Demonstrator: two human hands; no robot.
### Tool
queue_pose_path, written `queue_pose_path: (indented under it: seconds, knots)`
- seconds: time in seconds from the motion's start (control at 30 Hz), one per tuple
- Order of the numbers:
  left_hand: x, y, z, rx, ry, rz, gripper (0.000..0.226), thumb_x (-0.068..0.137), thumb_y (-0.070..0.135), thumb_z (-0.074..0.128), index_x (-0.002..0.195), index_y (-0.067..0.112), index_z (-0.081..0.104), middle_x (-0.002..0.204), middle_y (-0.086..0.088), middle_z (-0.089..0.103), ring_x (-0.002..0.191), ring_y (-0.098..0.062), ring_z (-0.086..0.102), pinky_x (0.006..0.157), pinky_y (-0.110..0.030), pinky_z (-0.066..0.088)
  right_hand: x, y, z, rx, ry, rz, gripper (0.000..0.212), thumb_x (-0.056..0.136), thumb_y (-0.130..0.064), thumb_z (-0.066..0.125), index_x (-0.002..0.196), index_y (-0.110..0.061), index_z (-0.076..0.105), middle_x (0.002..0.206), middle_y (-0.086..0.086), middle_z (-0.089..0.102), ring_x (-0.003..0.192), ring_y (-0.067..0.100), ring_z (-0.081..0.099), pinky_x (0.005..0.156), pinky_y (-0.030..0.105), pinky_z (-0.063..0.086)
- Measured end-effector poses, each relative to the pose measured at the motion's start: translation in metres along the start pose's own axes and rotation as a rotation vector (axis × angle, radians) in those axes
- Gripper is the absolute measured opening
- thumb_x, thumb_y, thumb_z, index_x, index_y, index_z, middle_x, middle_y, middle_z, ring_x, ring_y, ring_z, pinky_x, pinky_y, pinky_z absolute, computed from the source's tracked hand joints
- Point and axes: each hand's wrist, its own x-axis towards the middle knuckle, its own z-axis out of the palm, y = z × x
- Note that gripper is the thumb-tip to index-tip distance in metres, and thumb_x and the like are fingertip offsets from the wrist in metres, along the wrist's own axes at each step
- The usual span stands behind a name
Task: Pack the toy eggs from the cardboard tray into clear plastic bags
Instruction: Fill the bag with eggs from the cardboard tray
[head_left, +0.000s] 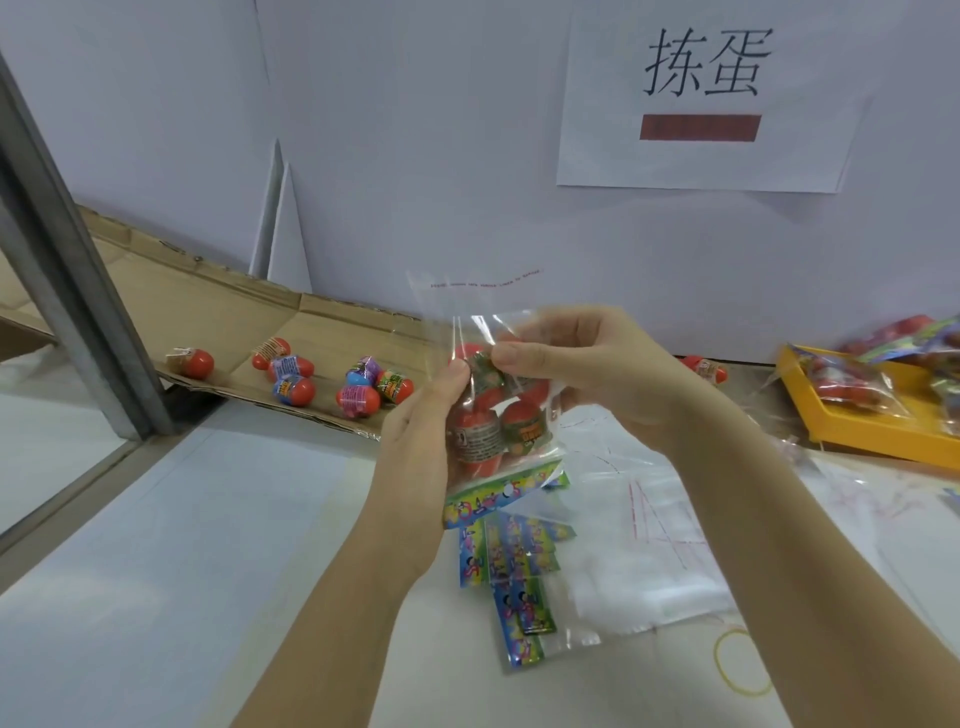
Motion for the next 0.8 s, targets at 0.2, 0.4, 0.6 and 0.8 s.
queue_pose_path:
  seconds: [0.2, 0.4, 0.6, 0.8]
  knots:
    - [-0.004, 0.004, 0.001, 0.069, 0.057, 0.126, 0.043, 0.064, 0.058, 0.079, 0.086, 0.021, 0.076, 0.091, -0.007, 0.073, 0.079, -0.027, 0.068, 0.066, -0.038, 0.059, 0.002, 0.001, 0.011, 0.009, 0.091, -0.061, 0.039, 0.057, -0.044, 0.078, 0.084, -0.016, 0.076, 0.075, 0.008, 0.07, 0.062, 0.02, 0.059, 0.052, 0.03, 0.045]
    - [-0.003, 0.006, -0.004, -0.033, 0.126, 0.14, 0.027, 0.064, 0.045, 0.073, 0.075, 0.02, 0.075, 0.078, -0.006, 0.072, 0.067, -0.02, 0.067, 0.061, -0.036, 0.056, -0.003, 0.0, -0.001, -0.12, -0.135, 0.035, 0.068, 0.054, -0.041, 0.08, 0.117, -0.018, 0.065, 0.094, 0.001, 0.074, 0.078, 0.014, 0.07, 0.065, 0.023, 0.053]
    - [-0.005, 0.008, -0.002, 0.025, 0.134, 0.141, 0.036, 0.063, 0.048, 0.07, 0.083, 0.018, 0.076, 0.086, -0.012, 0.072, 0.076, -0.031, 0.064, 0.072, -0.047, 0.053, -0.002, 0.001, -0.001, -0.189, -0.105, 0.077, 0.046, 0.051, -0.047, 0.08, 0.085, -0.016, 0.076, 0.081, 0.006, 0.075, 0.073, 0.017, 0.067, 0.061, 0.023, 0.05]
    - [-0.005, 0.006, -0.002, 0.053, 0.13, 0.176, 0.02, 0.072, 0.039, 0.067, 0.075, 0.02, 0.072, 0.074, -0.006, 0.069, 0.06, -0.019, 0.06, 0.046, -0.026, 0.049, -0.006, -0.002, -0.004, -0.255, -0.19, 0.105, 0.043, 0.057, -0.063, 0.07, 0.084, -0.031, 0.076, 0.082, -0.009, 0.074, 0.077, 0.015, 0.068, 0.069, 0.025, 0.052]
